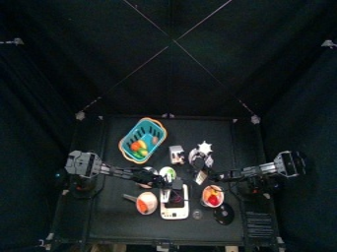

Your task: Grab eggplant

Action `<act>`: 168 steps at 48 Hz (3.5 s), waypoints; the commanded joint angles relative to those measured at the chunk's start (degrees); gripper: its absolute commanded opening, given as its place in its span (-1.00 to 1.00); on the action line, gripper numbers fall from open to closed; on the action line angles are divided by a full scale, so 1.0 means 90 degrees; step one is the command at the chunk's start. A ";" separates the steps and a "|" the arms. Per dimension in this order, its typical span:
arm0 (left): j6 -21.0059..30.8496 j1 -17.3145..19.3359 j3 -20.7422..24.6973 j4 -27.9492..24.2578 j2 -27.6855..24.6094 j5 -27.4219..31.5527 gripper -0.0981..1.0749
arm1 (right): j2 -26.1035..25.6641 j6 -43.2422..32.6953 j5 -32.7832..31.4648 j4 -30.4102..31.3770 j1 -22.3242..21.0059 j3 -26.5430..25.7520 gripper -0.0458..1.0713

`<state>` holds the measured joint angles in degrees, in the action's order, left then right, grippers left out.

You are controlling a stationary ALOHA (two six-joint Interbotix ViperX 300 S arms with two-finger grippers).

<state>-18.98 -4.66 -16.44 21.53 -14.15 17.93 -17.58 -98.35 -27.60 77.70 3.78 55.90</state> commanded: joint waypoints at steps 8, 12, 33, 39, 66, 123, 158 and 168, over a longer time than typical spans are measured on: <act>0.0010 0.0029 -0.0371 0.0010 0.0732 -0.0400 0.66 | -0.0059 0.0010 0.0000 0.0029 0.0000 -0.0137 0.71; 0.0010 0.0029 -0.0645 0.0039 0.0928 -0.0693 0.66 | -0.0059 0.0000 -0.0010 0.0039 0.0000 -0.0146 0.71; 0.0000 0.0029 -0.2197 0.0146 0.1855 -0.2314 0.66 | -0.0059 0.0010 -0.0010 0.0000 0.0059 -0.0195 0.71; -0.0010 0.0029 -0.2539 0.0137 0.2070 -0.2656 0.66 | -0.0117 0.0029 -0.0010 -0.0254 0.0195 -0.0166 0.71; 0.0000 0.0205 -0.3848 -0.0029 0.3721 -0.2900 0.66 | -0.0605 0.0029 0.0000 -0.1523 0.0996 -0.0596 0.71; -0.0010 -0.0137 -0.4971 0.0176 0.4756 -0.3496 0.66 | 0.1982 0.0029 0.0605 -0.0664 0.2158 -0.2061 0.72; 0.0000 -0.0195 -0.5088 0.0186 0.4863 -0.3730 0.66 | 0.2686 0.0049 0.0742 -0.0684 0.2109 -0.2236 0.58; 0.0000 -0.0195 -0.5107 0.0195 0.4863 -0.3730 0.66 | 0.2646 0.0049 0.0732 -0.0713 0.2109 -0.2217 0.24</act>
<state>-18.98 -6.33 -63.11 23.20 29.53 -15.12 7.47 -98.00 -21.01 71.28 22.85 36.83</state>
